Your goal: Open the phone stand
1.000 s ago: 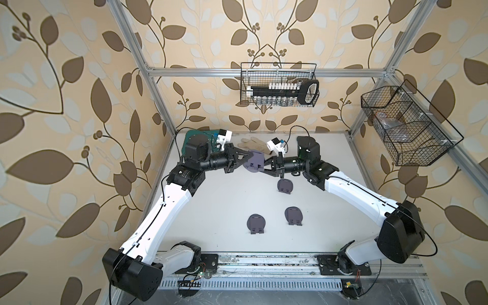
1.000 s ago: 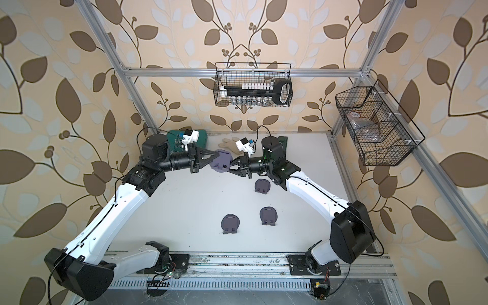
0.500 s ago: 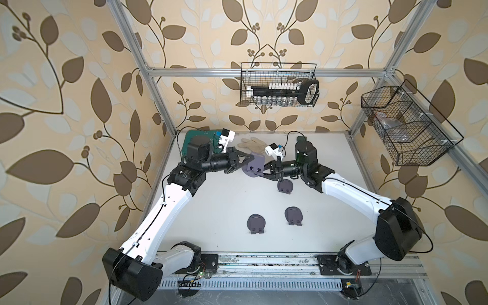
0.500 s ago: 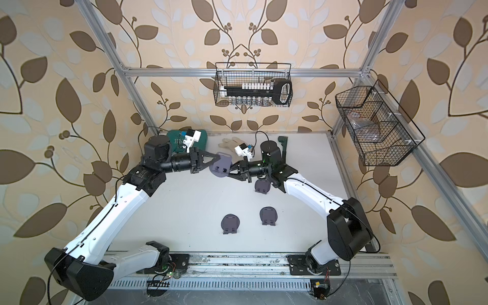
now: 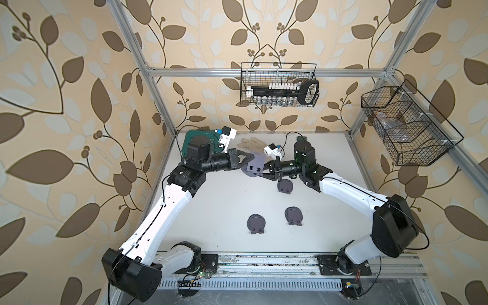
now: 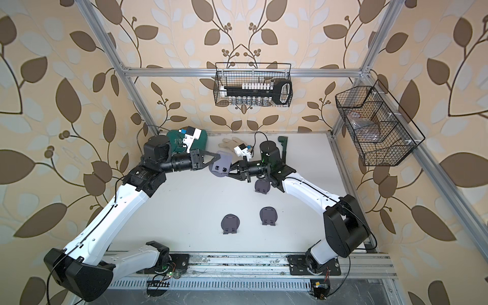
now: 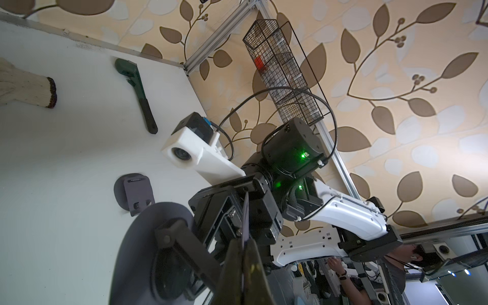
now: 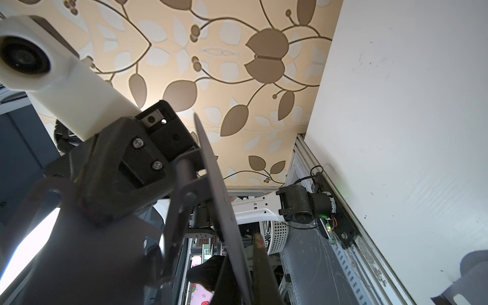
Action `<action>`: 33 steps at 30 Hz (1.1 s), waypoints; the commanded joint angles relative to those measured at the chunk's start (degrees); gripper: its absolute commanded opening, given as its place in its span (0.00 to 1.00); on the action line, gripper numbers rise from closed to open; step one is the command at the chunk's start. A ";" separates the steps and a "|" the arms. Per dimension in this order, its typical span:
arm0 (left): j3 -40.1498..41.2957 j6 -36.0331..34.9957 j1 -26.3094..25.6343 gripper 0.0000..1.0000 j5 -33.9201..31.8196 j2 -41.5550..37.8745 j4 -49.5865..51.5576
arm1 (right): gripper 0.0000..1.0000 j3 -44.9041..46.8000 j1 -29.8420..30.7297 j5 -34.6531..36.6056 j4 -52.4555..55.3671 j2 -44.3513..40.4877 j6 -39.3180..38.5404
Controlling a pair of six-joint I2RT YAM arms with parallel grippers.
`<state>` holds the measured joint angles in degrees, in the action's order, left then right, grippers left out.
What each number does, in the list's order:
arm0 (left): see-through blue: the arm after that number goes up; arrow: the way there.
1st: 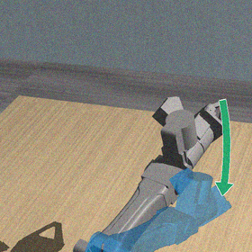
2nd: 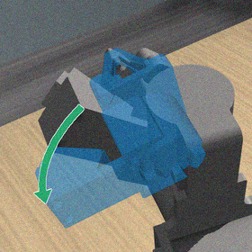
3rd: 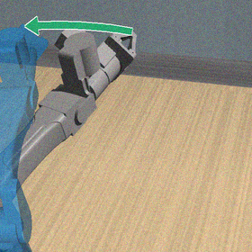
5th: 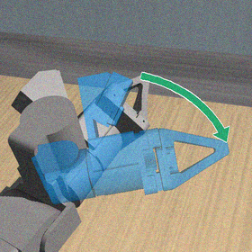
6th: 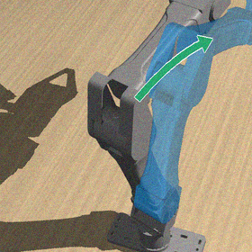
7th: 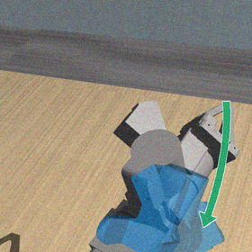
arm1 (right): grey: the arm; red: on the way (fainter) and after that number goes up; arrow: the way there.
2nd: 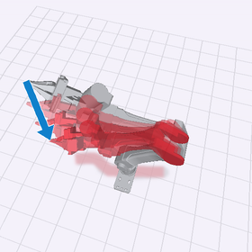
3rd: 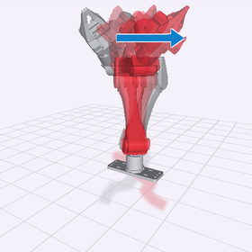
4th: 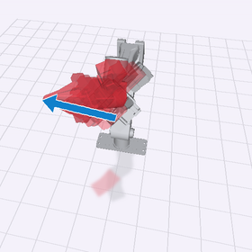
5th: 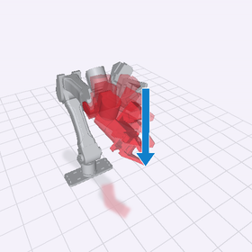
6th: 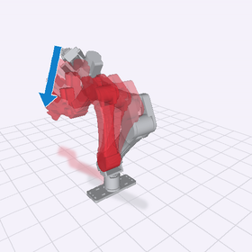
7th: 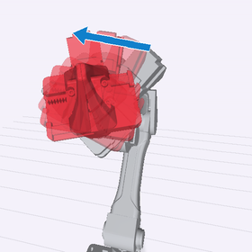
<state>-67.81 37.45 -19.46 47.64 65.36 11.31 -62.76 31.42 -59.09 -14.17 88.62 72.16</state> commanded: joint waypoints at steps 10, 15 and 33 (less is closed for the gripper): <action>2.13 -7.89 -0.40 0.00 -1.83 -3.96 -26.87 | 0.00 3.30 -0.14 2.49 14.78 2.26 1.97; 2.24 -9.61 -0.40 0.00 0.51 -1.64 -26.17 | 0.00 2.51 -0.21 2.75 16.90 0.72 1.20; 1.09 8.27 -0.49 0.00 3.64 -2.50 -15.71 | 0.00 -3.82 -6.99 4.70 22.19 -2.29 -6.92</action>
<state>-64.03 41.98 -19.57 50.15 67.96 1.65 -66.76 26.89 -58.94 2.87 86.28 65.71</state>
